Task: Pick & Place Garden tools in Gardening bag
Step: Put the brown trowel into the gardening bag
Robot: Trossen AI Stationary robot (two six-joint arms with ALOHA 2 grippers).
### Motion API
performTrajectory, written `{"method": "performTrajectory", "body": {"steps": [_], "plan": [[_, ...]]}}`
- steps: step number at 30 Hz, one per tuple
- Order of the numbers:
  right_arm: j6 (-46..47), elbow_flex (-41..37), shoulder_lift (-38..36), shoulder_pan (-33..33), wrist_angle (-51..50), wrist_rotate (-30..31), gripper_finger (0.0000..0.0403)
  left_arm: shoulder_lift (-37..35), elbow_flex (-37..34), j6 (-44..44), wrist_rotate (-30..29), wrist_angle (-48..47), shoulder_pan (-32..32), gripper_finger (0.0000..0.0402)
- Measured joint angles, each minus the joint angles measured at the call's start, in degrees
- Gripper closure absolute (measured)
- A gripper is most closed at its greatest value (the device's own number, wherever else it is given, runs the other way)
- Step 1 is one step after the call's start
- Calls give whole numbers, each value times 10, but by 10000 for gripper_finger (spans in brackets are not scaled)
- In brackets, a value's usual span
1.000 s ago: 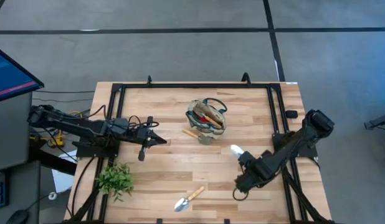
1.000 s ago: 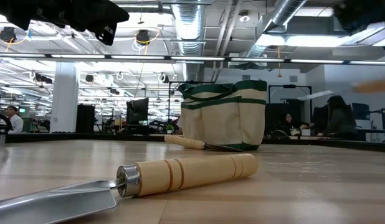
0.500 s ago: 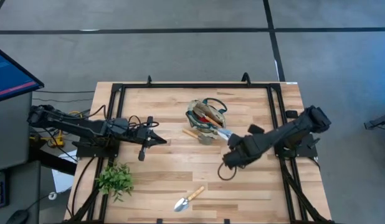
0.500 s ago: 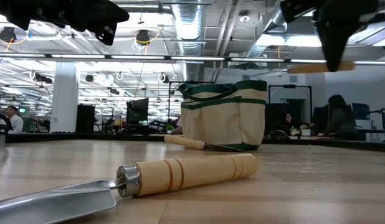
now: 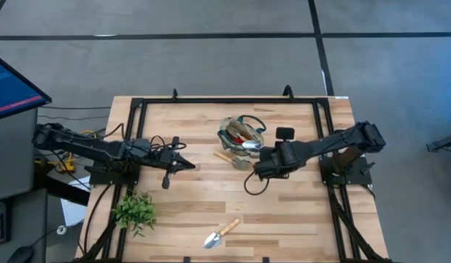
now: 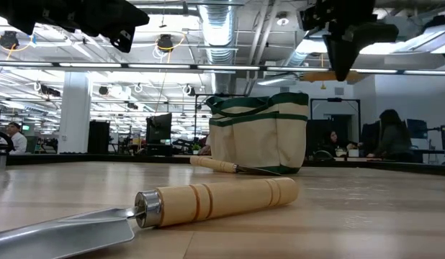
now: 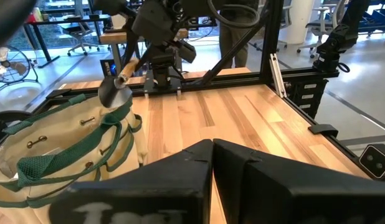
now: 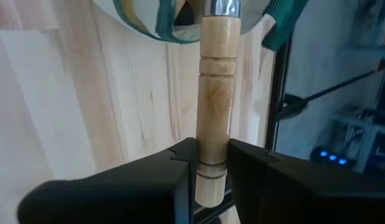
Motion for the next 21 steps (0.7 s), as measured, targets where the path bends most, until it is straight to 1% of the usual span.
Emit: {"method": "performTrajectory", "body": {"steps": [9,11,16,21], "plan": [[-131,0,0,1,34,0,352,0,0,0,-1,1,0,400],[-163,0,0,4,45,3,352,0,0,-1,-9,2,0,400],[-215,0,0,3,70,51,352,0,0,-1,-21,4,0,400],[-258,0,0,-16,74,67,352,0,0,0,-21,5,0,400]]}}
